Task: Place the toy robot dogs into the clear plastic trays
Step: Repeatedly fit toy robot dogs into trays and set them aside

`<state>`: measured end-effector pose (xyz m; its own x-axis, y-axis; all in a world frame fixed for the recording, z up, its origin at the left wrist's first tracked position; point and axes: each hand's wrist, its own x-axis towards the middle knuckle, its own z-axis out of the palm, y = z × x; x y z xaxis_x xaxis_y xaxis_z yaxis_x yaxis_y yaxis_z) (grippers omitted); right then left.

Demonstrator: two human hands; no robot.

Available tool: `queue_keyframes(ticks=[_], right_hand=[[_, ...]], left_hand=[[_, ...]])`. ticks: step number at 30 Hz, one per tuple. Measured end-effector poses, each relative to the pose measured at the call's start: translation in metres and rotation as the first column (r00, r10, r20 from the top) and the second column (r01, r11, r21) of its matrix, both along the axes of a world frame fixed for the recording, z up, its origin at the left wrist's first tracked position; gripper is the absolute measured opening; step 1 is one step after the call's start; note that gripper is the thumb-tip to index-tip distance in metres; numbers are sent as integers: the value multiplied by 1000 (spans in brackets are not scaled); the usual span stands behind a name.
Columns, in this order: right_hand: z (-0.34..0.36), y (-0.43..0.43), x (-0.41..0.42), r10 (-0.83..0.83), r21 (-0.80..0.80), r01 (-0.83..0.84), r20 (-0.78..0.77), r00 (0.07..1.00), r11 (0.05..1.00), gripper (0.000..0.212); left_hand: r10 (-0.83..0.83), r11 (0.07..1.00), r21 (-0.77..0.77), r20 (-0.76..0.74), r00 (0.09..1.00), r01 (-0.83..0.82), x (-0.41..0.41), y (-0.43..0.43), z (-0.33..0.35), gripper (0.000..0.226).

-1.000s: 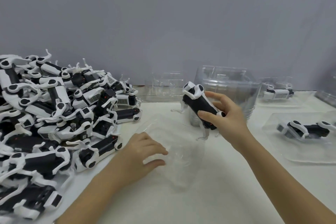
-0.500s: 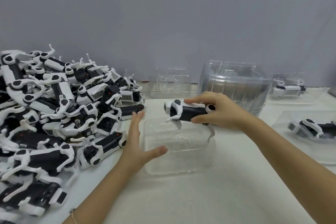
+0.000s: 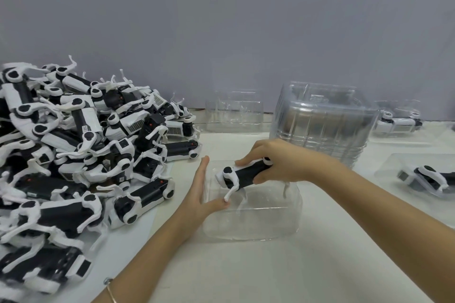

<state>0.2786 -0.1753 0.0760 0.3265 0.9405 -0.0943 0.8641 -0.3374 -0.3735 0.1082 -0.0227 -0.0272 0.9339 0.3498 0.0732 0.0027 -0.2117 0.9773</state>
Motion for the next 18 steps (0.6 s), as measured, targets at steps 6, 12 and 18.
queue_keyframes(ticks=[6,12,18], right_hand=[[-1,6,1,0,15,0,4,1000,1000,49],[-4,12,-10,51,-56,-45,100,994,997,49],[-34,-2,-16,89,131,-152,393,915,980,38]], left_hand=[[1,1000,-25,24,1000,-1,-2,-2,1,111],[11,997,-80,37,999,-8,-4,-5,6,114],[31,998,-49,61,998,-28,-5,-3,5,115]])
